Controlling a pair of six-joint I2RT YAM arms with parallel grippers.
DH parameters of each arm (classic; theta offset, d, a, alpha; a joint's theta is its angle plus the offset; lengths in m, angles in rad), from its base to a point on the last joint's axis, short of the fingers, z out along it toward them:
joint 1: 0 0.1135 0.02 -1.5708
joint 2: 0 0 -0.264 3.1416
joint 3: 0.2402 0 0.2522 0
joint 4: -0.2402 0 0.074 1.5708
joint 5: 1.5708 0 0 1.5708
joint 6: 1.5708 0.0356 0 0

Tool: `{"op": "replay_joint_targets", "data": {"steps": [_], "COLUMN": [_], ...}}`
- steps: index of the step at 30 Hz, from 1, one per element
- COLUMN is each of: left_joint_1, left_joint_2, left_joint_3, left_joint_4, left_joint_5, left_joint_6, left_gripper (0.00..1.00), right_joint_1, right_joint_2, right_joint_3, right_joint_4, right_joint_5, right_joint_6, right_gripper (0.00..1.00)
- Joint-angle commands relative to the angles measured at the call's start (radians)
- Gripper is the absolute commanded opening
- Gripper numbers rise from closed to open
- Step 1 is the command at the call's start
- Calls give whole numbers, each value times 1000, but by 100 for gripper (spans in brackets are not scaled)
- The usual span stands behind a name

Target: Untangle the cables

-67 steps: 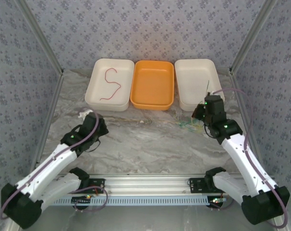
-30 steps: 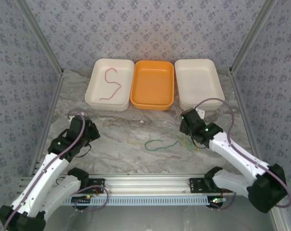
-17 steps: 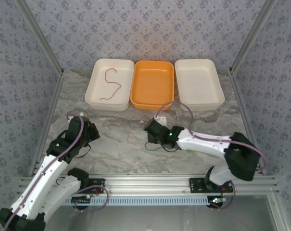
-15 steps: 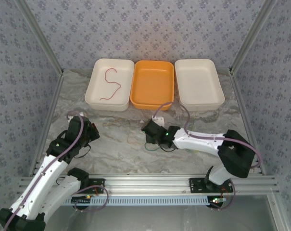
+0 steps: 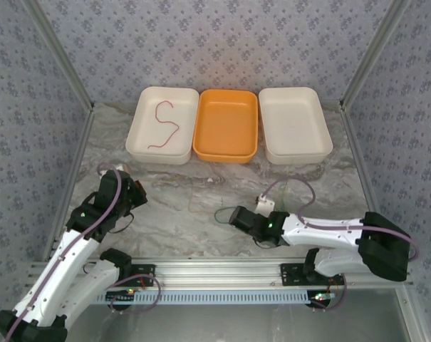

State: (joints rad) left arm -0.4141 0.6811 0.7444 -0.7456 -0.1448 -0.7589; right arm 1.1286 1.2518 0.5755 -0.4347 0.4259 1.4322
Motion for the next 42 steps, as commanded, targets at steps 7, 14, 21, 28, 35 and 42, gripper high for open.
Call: {"op": "replay_joint_targets", "data": {"steps": [7,14,21,28,35,42], "left_joint_1": [5,5,5,5,6,7], "left_joint_2": [-21,-26,-33,-53,-69,-74], "left_joint_3": [16,13,10,21,-21,-16], "left_joint_4": [-9,-1,6,-37,-120,-162], "left_joint_5": [13,25,36,-2,-115,-192], "left_joint_6": [11,9,6,16,14,-45], "left_gripper": [0,0,0,0,0,0], "right_joint_1": [-85,-104,-135,-167,-91,-267], "right_joint_2": [122,215,267,302,71,-177], "right_joint_3": [75,103,143,163,395,456], "right_joint_4": [90,49,-41,23,-184,-258], "right_joint_5": [-70,-75,4,-25,219,254], "right_joint_6": [227,328,321,233,-9,-241], "right_gripper": [50,47,36,0,0,0]}}
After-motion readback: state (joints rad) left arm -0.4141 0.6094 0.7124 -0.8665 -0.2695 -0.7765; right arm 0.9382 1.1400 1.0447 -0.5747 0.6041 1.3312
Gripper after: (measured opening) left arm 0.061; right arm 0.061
